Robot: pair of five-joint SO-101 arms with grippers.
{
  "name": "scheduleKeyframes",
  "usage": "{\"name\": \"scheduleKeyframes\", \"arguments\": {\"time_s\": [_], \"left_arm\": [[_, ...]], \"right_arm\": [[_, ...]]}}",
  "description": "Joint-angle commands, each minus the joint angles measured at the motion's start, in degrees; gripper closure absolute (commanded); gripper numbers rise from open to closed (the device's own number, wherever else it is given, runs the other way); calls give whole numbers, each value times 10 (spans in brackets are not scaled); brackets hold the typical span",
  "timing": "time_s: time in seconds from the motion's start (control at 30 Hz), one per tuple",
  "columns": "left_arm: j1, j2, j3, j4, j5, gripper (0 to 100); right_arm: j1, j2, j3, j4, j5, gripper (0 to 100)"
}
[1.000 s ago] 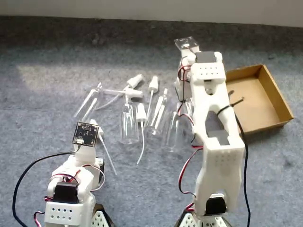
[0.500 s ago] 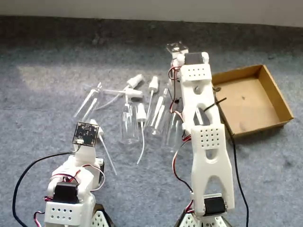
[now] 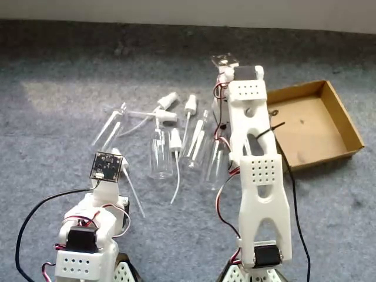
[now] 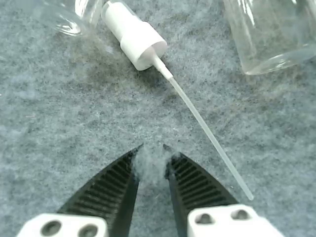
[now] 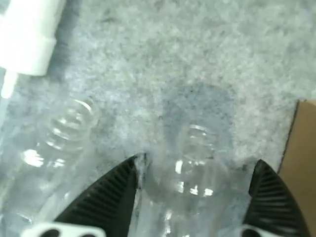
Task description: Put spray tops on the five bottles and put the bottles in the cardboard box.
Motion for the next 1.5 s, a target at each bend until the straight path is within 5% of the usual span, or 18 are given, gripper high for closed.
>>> {"name": "scheduleKeyframes", "arguments": {"time_s": [0.0,0.23,0.43,0.63,0.93,1.47], "left_arm": [[6,-4,11,2,3,969],[6,-4,11,2,3,969],[6,-4,11,2,3,969],[6,-4,11,2,3,969],[6,-4,11,2,3,969],[6,-4,11,2,3,969]], "right_arm": [[8,-18,25,13,-7,692],[9,-16,37,13,-6,694],[24,-17,34,13,-56,874],[55,-37,32,13,-47,878],[52,-249,75,13,-47,878],[50,-733,402,11,-47,878]]}}
